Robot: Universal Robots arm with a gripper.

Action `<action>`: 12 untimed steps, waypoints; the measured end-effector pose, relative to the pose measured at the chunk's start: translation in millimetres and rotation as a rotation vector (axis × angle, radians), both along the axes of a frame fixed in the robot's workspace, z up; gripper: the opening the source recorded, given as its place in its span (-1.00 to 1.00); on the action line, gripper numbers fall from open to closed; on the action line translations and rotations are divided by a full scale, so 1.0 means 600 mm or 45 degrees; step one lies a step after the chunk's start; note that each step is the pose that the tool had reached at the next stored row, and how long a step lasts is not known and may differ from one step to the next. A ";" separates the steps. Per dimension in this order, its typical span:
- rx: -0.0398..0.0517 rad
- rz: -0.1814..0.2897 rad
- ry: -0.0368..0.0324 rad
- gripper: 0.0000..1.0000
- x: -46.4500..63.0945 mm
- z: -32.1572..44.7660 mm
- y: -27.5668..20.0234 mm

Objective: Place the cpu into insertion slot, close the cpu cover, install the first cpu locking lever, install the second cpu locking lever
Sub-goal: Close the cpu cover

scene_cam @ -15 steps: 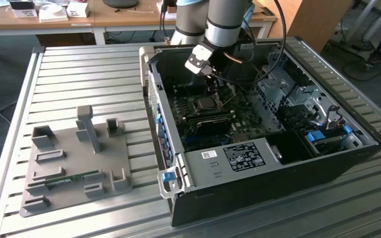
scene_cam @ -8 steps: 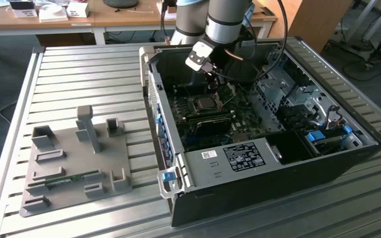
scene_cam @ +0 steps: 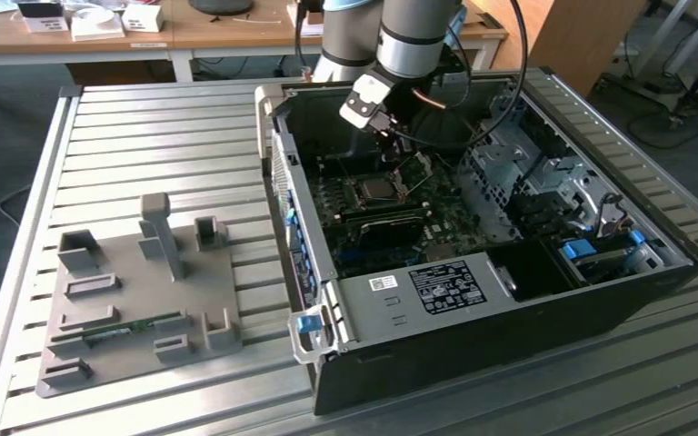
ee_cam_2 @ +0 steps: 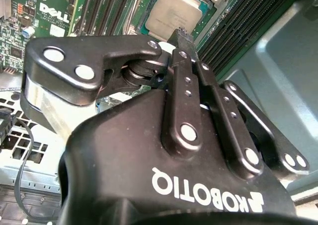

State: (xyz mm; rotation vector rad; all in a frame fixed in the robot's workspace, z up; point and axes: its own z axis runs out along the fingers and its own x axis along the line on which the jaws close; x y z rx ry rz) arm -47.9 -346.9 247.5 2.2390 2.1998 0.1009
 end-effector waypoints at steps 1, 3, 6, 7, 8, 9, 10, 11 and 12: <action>0.000 0.000 0.0000 -0.79 0.000 0.000 0.0000; 0.000 0.000 0.0000 -0.79 0.000 0.000 0.0000; 0.000 0.000 -0.0001 -0.79 0.000 0.002 0.0000; 0.000 0.000 0.0000 -0.79 0.000 0.003 0.0000; 0.000 0.000 0.0000 -0.79 0.000 0.003 0.0000; 0.000 0.000 0.0000 -0.79 0.000 0.003 0.0000; -0.001 0.000 0.0003 -0.79 0.000 0.004 -0.0001; -0.001 0.000 0.0004 -0.79 0.000 0.005 -0.0001; 0.000 0.000 0.0001 -0.79 0.000 0.006 0.0000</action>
